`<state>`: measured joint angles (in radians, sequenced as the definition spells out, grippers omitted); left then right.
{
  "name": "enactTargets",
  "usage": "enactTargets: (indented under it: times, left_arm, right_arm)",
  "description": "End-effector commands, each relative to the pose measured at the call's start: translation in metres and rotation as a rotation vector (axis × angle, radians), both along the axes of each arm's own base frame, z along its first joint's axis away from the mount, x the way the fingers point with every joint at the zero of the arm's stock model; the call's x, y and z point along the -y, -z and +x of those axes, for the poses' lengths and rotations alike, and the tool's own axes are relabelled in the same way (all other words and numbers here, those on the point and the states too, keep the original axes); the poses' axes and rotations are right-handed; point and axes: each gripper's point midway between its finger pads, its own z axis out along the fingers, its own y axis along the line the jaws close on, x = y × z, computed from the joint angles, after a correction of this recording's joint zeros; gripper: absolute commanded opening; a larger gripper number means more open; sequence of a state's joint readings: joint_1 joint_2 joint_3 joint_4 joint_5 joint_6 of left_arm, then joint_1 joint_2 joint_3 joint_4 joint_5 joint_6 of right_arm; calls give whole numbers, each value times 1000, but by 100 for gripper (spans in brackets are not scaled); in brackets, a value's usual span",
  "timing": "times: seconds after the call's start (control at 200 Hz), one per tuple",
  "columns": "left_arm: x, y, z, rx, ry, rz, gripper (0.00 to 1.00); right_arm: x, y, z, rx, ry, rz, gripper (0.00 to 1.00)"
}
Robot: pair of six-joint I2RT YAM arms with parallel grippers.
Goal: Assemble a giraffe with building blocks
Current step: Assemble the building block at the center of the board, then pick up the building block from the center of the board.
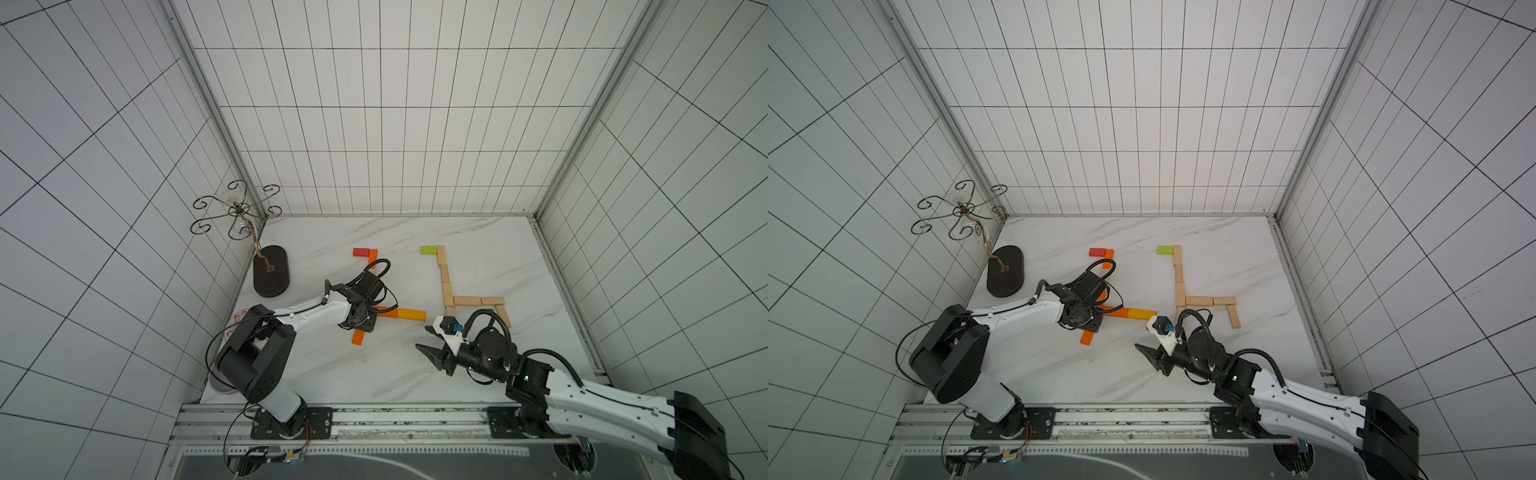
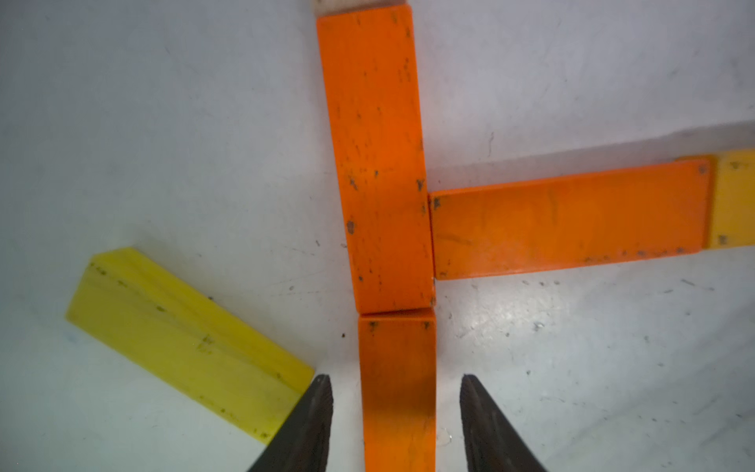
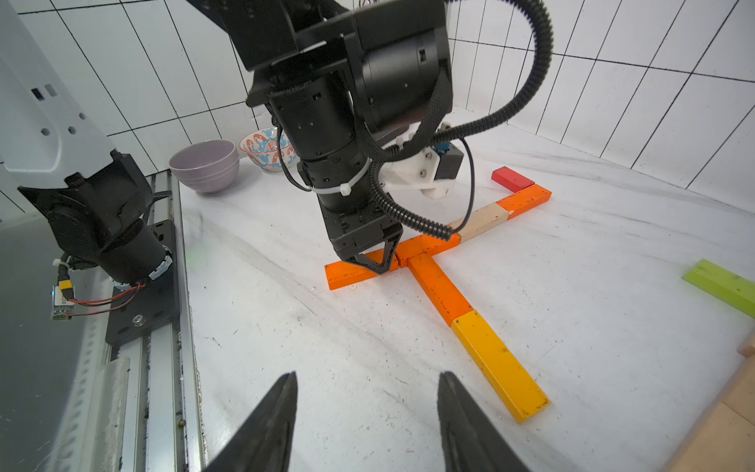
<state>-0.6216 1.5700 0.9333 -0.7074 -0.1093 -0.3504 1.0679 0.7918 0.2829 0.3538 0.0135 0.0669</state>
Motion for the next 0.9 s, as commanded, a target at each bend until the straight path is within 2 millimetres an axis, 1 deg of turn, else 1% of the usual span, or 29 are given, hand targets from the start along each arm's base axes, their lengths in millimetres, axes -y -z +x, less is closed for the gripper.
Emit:
enactTargets:
  times: [0.0, 0.08, 0.145, 0.215, 0.305, 0.355, 0.395, 0.44, 0.525, 0.59, 0.68, 0.76, 0.895]
  left_arm:
    - [0, -45, 11, 100, -27, -33, 54]
    - [-6, -73, 14, 162, -67, -56, 54]
    - [-18, -94, 19, 217, -137, -58, 57]
    - [-36, -108, 25, 254, -215, -67, 64]
    - [-63, -115, 35, 298, -346, -93, 72]
    - [-81, -114, 40, 315, -434, -109, 76]
    - [-90, -111, 42, 321, -484, -122, 77]
    - [-96, -108, 45, 325, -528, -144, 79]
    - [-94, -99, 49, 316, -565, -188, 82]
    - [-93, -87, 51, 293, -592, -197, 84]
    - [-89, -68, 53, 232, -614, -192, 85]
    - [-90, -50, 52, 186, -632, -155, 85]
    - [-88, -32, 55, 168, -655, -157, 85]
  right_arm:
    - [3, 10, -3, -12, 0, 5, 56]
    - [3, 10, -3, -11, 3, 6, 56]
    - [3, 11, -2, -14, 4, 3, 56]
    - [2, 11, -2, -16, 3, 1, 56]
    - [1, 11, -2, -17, 3, -2, 56]
    - [0, 12, -2, -20, -1, -6, 56]
    - [-1, 13, -2, -20, -3, -9, 56]
    - [-1, 13, -2, -21, -1, -11, 56]
    - [-1, 14, -1, -22, -1, -12, 56]
    - [-1, 15, -1, -22, -1, -14, 56]
    - [-2, 14, -1, -22, -1, -13, 56]
    - [-2, 15, -1, -24, -1, -17, 56]
    - [-3, 16, -1, -25, -1, -19, 57]
